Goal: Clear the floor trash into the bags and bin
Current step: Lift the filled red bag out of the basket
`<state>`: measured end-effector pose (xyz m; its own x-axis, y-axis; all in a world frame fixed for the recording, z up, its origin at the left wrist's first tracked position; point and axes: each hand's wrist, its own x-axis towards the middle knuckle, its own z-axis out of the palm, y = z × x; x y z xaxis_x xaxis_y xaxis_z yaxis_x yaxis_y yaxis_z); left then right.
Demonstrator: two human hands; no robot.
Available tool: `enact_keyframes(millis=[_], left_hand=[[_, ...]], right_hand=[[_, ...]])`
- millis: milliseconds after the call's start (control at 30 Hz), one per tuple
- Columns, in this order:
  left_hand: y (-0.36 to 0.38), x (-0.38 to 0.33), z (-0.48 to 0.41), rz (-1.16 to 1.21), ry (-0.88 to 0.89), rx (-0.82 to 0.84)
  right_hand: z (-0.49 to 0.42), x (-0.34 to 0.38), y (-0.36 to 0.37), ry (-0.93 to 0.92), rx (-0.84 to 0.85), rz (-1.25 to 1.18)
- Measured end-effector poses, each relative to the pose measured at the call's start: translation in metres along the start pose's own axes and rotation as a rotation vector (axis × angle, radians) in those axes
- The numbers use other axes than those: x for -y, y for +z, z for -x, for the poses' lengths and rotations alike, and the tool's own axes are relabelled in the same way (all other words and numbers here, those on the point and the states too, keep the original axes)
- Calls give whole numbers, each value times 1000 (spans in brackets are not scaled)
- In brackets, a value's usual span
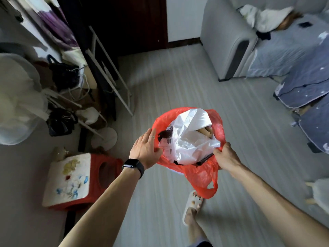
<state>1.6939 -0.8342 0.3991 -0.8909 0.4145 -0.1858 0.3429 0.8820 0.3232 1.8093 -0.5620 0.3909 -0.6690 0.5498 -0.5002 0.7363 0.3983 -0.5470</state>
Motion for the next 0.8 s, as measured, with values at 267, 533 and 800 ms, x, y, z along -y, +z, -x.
enact_keyframes(millis=[267, 533, 800], left_hand=[[-41, -48, -170, 52, -91, 9], [-57, -72, -342, 40, -114, 116], [-93, -61, -569, 65, -143, 180]], right_hand=[[-153, 87, -83, -44, 35, 54], [-306, 157, -125, -5, 6, 115], [-494, 280, -155, -15, 20, 123]])
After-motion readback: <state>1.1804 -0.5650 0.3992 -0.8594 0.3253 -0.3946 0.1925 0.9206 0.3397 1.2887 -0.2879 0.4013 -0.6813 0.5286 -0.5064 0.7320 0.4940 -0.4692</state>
